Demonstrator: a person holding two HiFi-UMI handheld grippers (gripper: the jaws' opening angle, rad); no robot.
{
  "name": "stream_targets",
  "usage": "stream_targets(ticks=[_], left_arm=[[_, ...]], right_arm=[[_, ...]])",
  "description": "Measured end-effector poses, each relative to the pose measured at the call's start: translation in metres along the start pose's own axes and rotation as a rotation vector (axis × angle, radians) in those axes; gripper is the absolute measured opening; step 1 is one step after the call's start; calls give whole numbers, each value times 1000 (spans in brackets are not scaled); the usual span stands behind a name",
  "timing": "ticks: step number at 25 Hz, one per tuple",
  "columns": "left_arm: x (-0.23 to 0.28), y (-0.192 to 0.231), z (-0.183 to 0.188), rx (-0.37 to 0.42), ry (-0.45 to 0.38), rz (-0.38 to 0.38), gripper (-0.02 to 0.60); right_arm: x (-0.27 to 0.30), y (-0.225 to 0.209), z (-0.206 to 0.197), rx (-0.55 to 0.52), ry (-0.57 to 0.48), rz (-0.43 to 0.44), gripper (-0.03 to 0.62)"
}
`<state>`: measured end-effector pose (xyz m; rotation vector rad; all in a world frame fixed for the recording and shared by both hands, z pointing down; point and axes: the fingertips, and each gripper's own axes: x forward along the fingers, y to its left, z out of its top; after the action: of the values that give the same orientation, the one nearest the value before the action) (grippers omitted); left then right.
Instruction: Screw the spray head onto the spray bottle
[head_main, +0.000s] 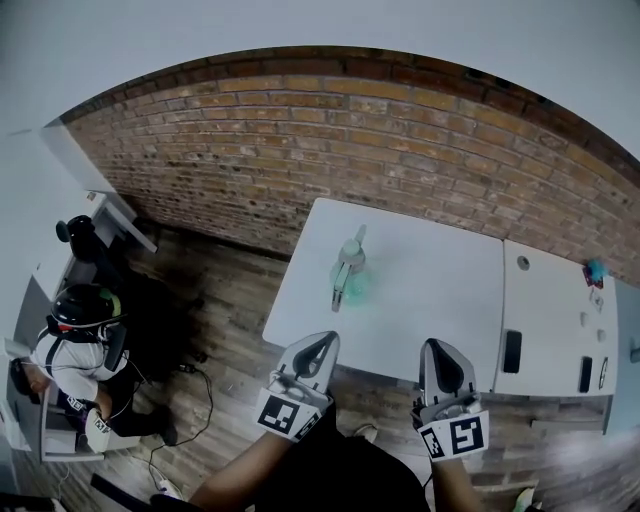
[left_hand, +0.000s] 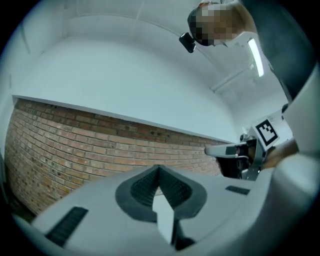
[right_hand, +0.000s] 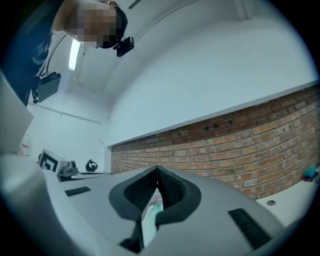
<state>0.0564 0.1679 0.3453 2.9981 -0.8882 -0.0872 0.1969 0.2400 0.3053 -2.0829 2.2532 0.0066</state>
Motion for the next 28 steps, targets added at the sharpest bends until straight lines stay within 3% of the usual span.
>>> stream_targets(ticks=[6,11,19,28], left_arm=[[-4,-45,-12,14,14,-36,3],[-3,-75,1,-5,15,-35,3],[-12,-101,-1,-32,-9,-23,3],[-15,-114,-6,-19,2,-10,3]], right_arm=[[-26,-3,10,-40,-19,-26,8],[-49,0,20,-35,-40,-38,8],[-70,-10,-7,-37,25,-85,8],[-84,-3,-4,-49,11,-58,8]])
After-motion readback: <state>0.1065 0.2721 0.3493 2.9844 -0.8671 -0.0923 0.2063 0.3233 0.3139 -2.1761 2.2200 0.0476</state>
